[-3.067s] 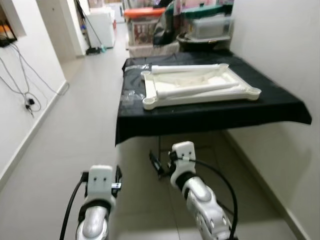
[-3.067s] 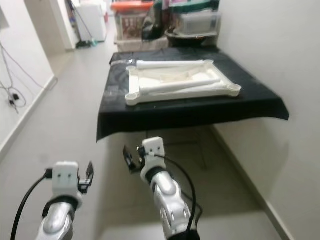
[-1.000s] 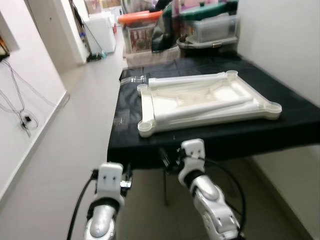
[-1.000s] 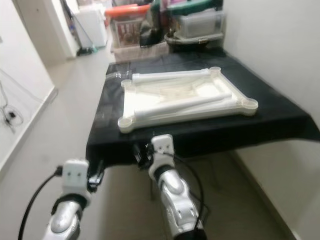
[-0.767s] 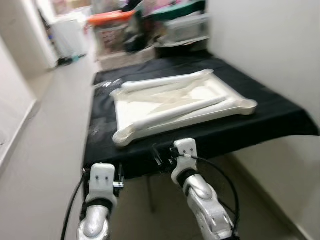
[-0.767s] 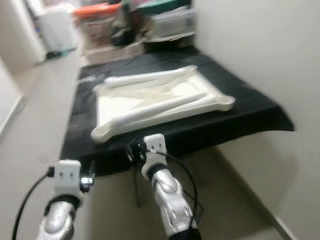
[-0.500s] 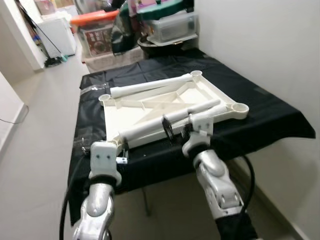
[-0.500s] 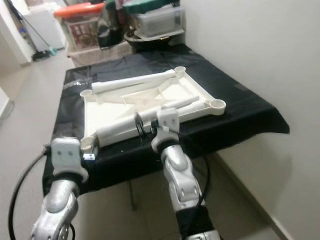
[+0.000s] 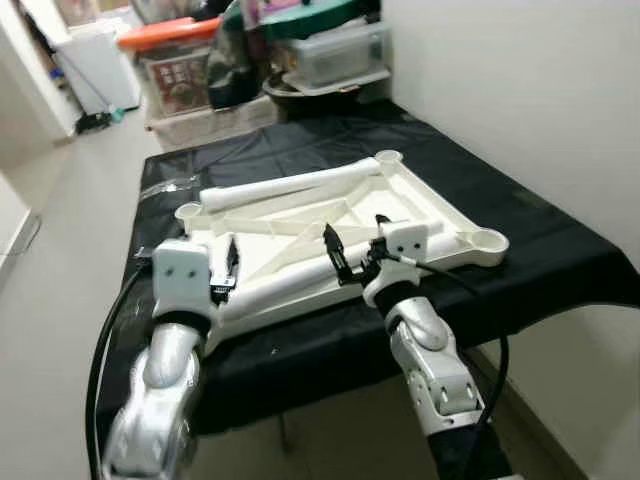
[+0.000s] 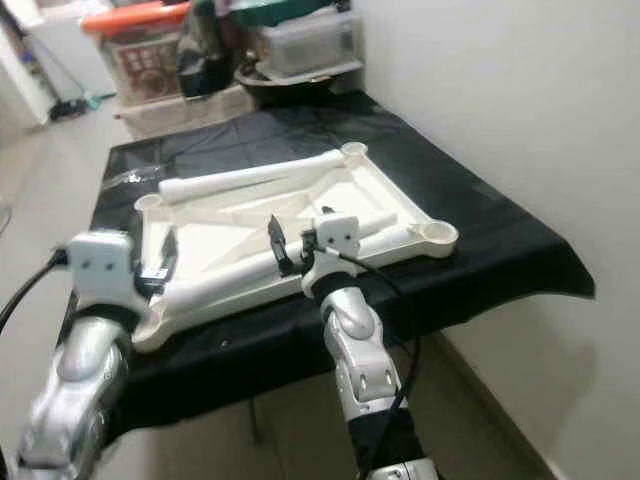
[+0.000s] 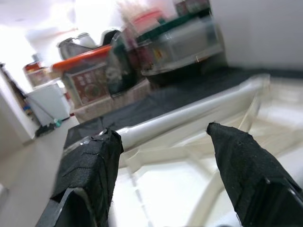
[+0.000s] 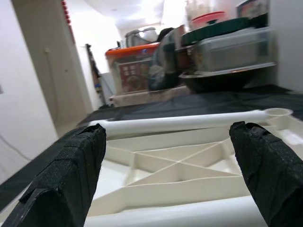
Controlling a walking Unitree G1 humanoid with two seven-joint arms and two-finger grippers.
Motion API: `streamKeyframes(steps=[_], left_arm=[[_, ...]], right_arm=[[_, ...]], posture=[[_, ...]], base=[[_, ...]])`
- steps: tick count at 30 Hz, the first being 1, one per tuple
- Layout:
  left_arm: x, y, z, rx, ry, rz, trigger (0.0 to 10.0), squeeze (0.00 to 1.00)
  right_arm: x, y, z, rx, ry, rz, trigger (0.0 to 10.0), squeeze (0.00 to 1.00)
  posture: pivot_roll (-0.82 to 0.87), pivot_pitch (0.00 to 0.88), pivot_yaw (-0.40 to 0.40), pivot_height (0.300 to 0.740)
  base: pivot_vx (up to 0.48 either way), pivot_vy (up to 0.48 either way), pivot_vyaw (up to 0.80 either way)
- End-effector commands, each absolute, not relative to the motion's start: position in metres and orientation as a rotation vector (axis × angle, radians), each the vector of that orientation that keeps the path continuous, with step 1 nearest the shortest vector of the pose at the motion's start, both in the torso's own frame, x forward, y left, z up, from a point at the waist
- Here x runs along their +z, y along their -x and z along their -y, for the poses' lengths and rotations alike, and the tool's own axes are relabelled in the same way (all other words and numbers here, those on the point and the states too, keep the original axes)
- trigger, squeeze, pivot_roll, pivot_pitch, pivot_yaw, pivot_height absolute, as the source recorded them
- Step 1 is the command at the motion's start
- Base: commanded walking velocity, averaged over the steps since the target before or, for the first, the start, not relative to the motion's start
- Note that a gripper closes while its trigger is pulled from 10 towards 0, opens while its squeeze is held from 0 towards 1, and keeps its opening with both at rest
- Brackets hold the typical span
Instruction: Building children table
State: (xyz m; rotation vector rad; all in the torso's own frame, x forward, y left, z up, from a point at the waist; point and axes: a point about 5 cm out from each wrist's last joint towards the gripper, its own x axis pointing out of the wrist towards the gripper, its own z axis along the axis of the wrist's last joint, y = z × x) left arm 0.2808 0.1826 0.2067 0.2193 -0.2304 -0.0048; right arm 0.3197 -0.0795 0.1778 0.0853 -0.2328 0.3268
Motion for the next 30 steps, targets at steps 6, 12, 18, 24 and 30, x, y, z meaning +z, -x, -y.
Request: streamKeyframes(steps=[6, 12, 18, 24, 30], left_arm=[[0.218, -0.316, -0.207, -0.387, -0.383, 0.126, 10.0, 0.0], [0.219, -0.331, -0.197, -0.632, -0.409, 0.028, 10.0, 0.0], [0.212, -0.337, -0.191, -0.861, -0.422, -0.125, 10.0, 0.0], [0.209, -0.355, -0.203, -1.008, -0.554, -0.323, 10.0, 1.0], [0.216, -0.366, -0.208, -1.003, -0.602, -0.363, 10.0, 1.0]], right_arm=[[0.175, -0.319, 0.08, 0.313, -0.102, 0.213, 10.0, 0.0], [0.178, -0.315, 0.079, 0.294, -0.111, 0.22, 10.0, 0.0], [0.183, -0.308, 0.083, 0.268, -0.114, 0.226, 10.0, 0.0], [0.176, -0.294, 0.098, 0.212, -0.107, 0.184, 10.0, 0.0], [0.174, -0.286, 0.1, 0.201, -0.115, 0.157, 10.0, 0.0]], posture=[[-0.07, 0.0, 0.079, 0.74], [-0.09, 0.0, 0.125, 0.74], [-0.08, 0.001, 0.169, 0.74], [-0.05, 0.099, 0.199, 0.74], [-0.03, 0.154, 0.212, 0.74]], base=[[0.0, 0.0, 0.0], [0.0, 0.0, 0.0], [0.0, 0.0, 0.0], [0.0, 0.0, 0.0], [0.0, 0.0, 0.0]])
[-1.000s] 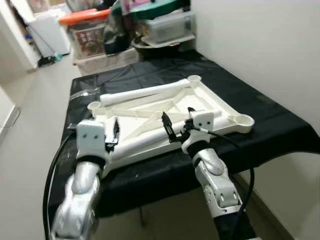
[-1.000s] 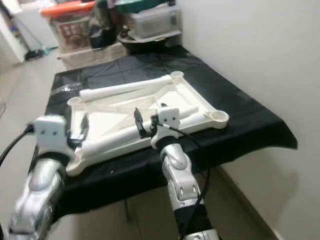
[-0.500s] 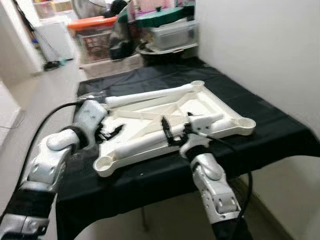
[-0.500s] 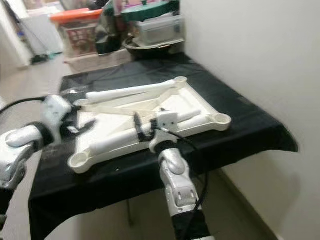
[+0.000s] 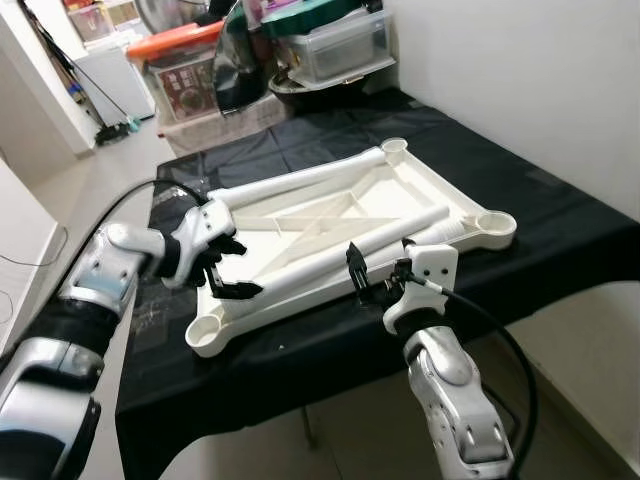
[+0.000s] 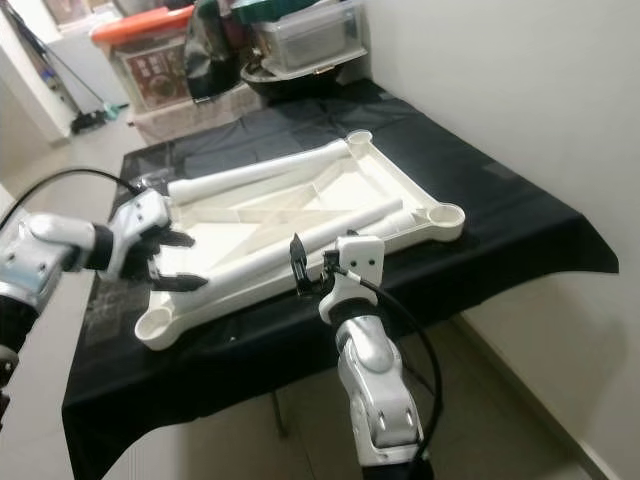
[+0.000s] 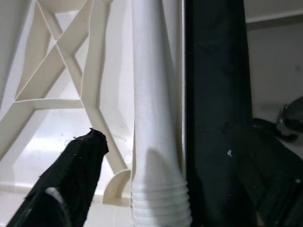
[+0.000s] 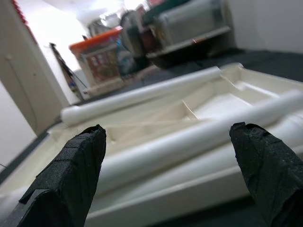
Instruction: Building children table
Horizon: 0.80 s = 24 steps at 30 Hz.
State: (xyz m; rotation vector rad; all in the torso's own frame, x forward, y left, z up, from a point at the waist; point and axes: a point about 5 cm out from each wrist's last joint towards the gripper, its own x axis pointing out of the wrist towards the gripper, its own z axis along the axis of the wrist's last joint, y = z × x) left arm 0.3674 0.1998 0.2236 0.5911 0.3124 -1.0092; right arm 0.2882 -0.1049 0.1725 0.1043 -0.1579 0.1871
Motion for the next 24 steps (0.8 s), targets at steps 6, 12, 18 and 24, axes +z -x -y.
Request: streamKeyframes(steps=[6, 12, 18, 24], left_arm=[[0.211, -0.37, -0.213, -1.015, -0.636, -0.457, 10.0, 0.0], [0.207, -0.371, -0.221, -1.032, -0.661, -0.538, 10.0, 1.0], [0.214, -0.374, -0.229, -0.996, -0.701, -0.564, 10.0, 0.0], [0.216, -0.374, -0.232, -0.998, -0.699, -0.581, 10.0, 0.0]], right_arm=[[0.17, -0.277, 0.099, 0.207, -0.112, 0.116, 10.0, 0.0], [0.168, -0.272, 0.101, 0.207, -0.112, 0.086, 10.0, 0.0], [0.166, -0.271, 0.098, 0.216, -0.119, 0.067, 10.0, 0.0], [0.167, -0.271, 0.095, 0.223, -0.127, 0.063, 10.0, 0.0]], posture=[[-0.03, 0.191, 0.221, 0.74], [-0.03, 0.205, 0.219, 0.74], [-0.02, 0.201, 0.214, 0.74], [-0.02, 0.195, 0.211, 0.74]], base=[[0.0, 0.0, 0.0], [0.0, 0.0, 0.0], [0.0, 0.0, 0.0], [0.0, 0.0, 0.0]])
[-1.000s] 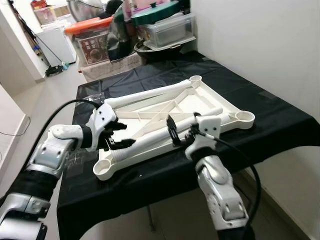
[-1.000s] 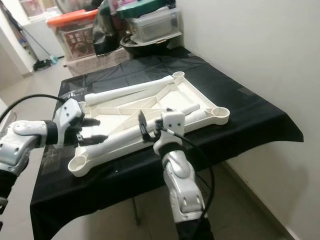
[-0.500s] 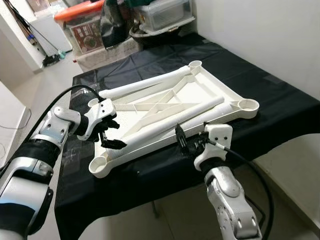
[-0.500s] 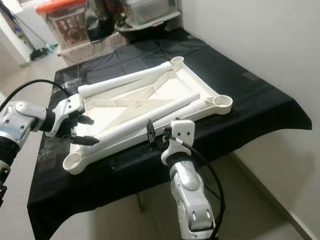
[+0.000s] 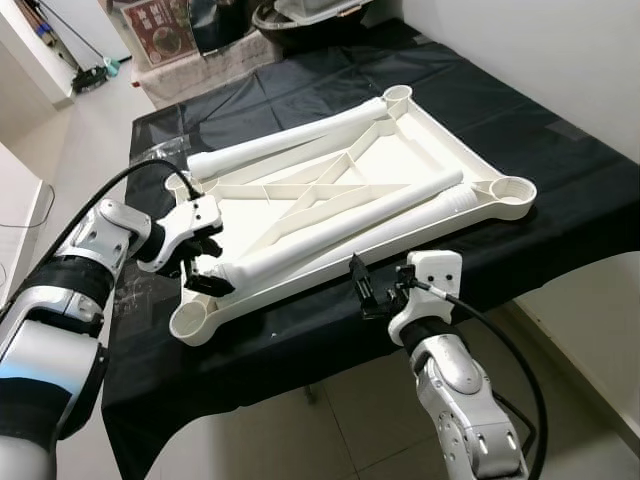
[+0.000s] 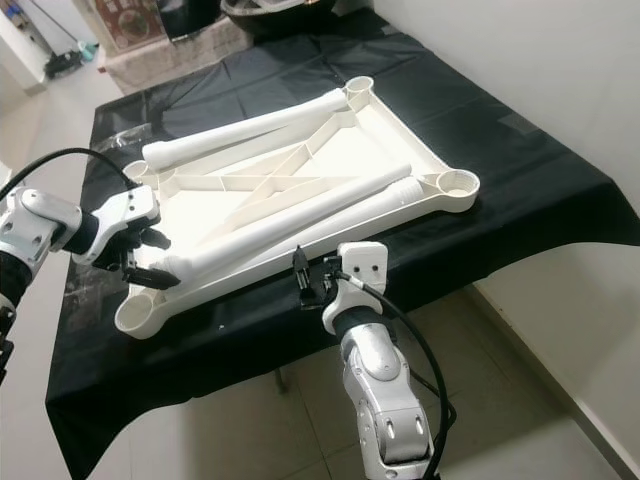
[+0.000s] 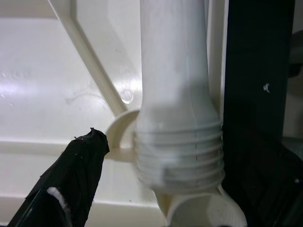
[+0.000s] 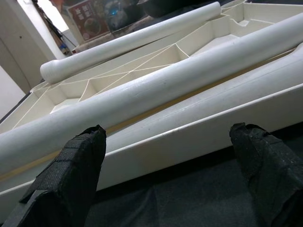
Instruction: Building children table
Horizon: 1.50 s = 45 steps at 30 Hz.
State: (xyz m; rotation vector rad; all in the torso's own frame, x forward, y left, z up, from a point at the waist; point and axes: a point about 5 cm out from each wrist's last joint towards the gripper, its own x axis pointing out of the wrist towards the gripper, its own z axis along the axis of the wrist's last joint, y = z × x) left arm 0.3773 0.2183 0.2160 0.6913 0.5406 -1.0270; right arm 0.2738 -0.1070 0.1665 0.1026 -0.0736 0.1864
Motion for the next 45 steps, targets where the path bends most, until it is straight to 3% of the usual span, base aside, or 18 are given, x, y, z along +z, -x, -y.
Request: streamKeyframes(steps=[1, 41, 43, 45], left_arm=[[0.216, -0.374, -0.233, -1.004, -0.697, -0.583, 10.0, 0.0], [0.198, -0.378, -0.211, -1.063, -0.751, -0.562, 10.0, 0.0], [0.197, -0.378, -0.212, -1.054, -0.752, -0.564, 0.0, 0.0], [0.195, -0.377, -0.213, -1.054, -0.752, -0.572, 0.0, 0.0]], right_arm=[[0.167, -0.27, 0.096, 0.224, -0.127, 0.061, 10.0, 0.0], [0.174, -0.259, 0.097, 0.191, -0.151, 0.059, 10.0, 0.0], [0.174, -0.259, 0.098, 0.187, -0.151, 0.059, 10.0, 0.0], [0.174, -0.26, 0.099, 0.186, -0.149, 0.059, 10.0, 0.0]], posture=[[-0.02, 0.195, 0.212, 0.74], [-0.04, 0.211, 0.278, 0.74], [-0.04, 0.211, 0.278, 0.74], [-0.04, 0.212, 0.274, 0.74]], base=[[0.0, 0.0, 0.0], [0.0, 0.0, 0.0], [0.0, 0.0, 0.0], [0.0, 0.0, 0.0]])
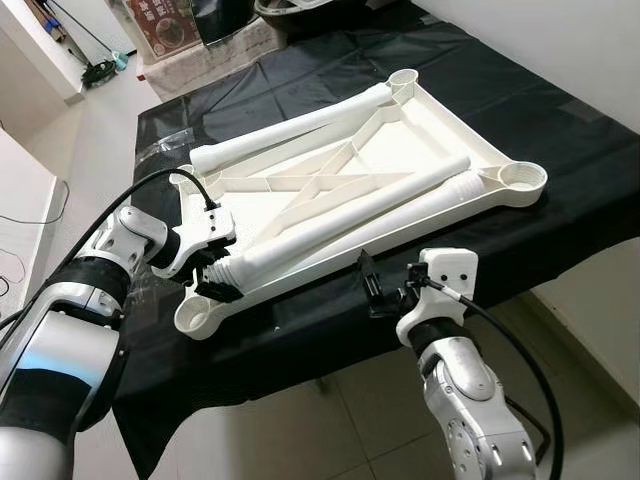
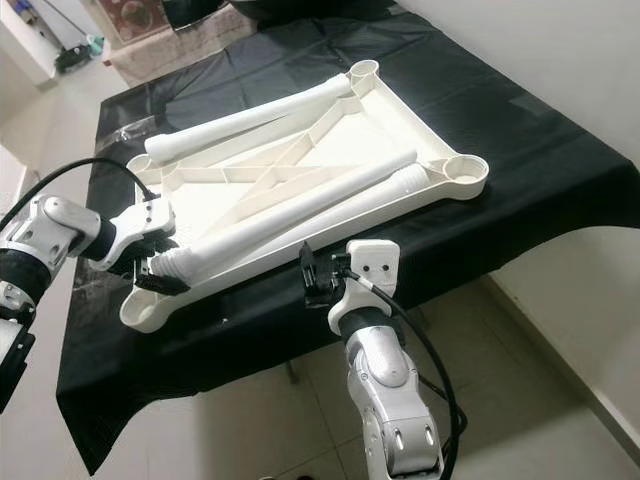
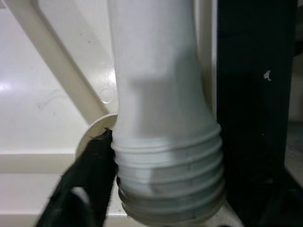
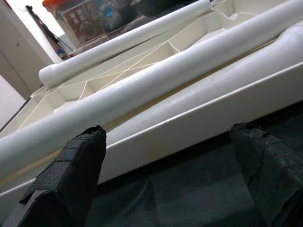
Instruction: Building children table
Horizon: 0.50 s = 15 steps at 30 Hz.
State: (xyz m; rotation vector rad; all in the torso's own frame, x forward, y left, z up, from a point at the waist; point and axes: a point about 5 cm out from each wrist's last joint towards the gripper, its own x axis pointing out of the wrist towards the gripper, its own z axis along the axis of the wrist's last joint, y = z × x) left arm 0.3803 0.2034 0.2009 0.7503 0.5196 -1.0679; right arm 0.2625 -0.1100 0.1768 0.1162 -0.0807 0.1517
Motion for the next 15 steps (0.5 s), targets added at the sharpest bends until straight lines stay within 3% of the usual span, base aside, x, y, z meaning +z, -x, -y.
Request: streamKeyframes(steps=[1, 13, 15], left_arm=[[0.195, -0.377, -0.214, -1.056, -0.751, -0.576, 0.0, 0.0], [0.197, -0.377, -0.22, -1.025, -0.746, -0.552, 0.0, 0.0], [0.202, -0.38, -0.219, -0.99, -0.721, -0.495, 0.0, 0.0]], right_arm=[[0.175, -0.26, 0.099, 0.186, -0.148, 0.059, 10.0, 0.0], [0.175, -0.266, 0.099, 0.184, -0.163, 0.053, 10.0, 0.0], [0.178, -0.272, 0.098, 0.193, -0.164, 0.071, 10.0, 0.0]], posture=[[-0.04, 0.211, 0.27, 0.74], [-0.05, 0.192, 0.254, 0.74], [-0.07, 0.145, 0.229, 0.74]], base=[[0.0, 0.0, 0.0], [0.0, 0.0, 0.0], [0.0, 0.0, 0.0]])
